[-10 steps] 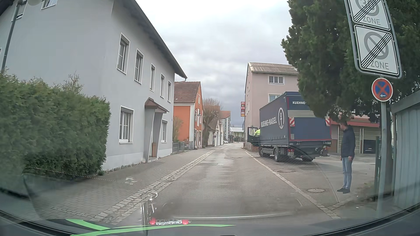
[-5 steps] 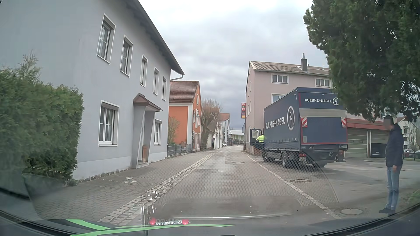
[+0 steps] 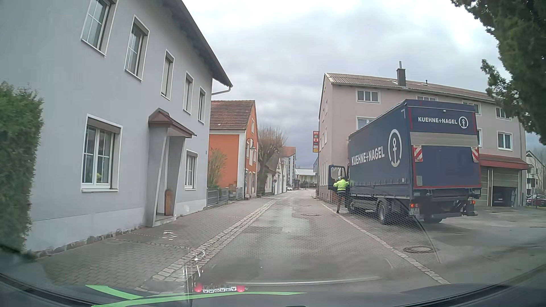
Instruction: Follow the waypoints while adhering to traffic rules and regulations
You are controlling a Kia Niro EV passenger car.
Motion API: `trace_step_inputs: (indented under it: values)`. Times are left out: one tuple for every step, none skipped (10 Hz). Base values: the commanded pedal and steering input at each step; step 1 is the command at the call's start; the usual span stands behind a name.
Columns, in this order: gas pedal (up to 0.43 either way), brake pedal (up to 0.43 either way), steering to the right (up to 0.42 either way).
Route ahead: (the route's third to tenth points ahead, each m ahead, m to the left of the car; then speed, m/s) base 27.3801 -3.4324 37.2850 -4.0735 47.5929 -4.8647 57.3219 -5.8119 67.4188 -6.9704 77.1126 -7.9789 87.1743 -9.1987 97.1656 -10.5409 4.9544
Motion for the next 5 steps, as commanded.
trace_step_inputs:
  values:
    - [0.22,0.0,0.025]
    - [0.22,0.0,0.025]
    - [0.22,0.0,0.025]
    - [0.22,0.0,0.024]
    - [0.22,0.0,0.024]
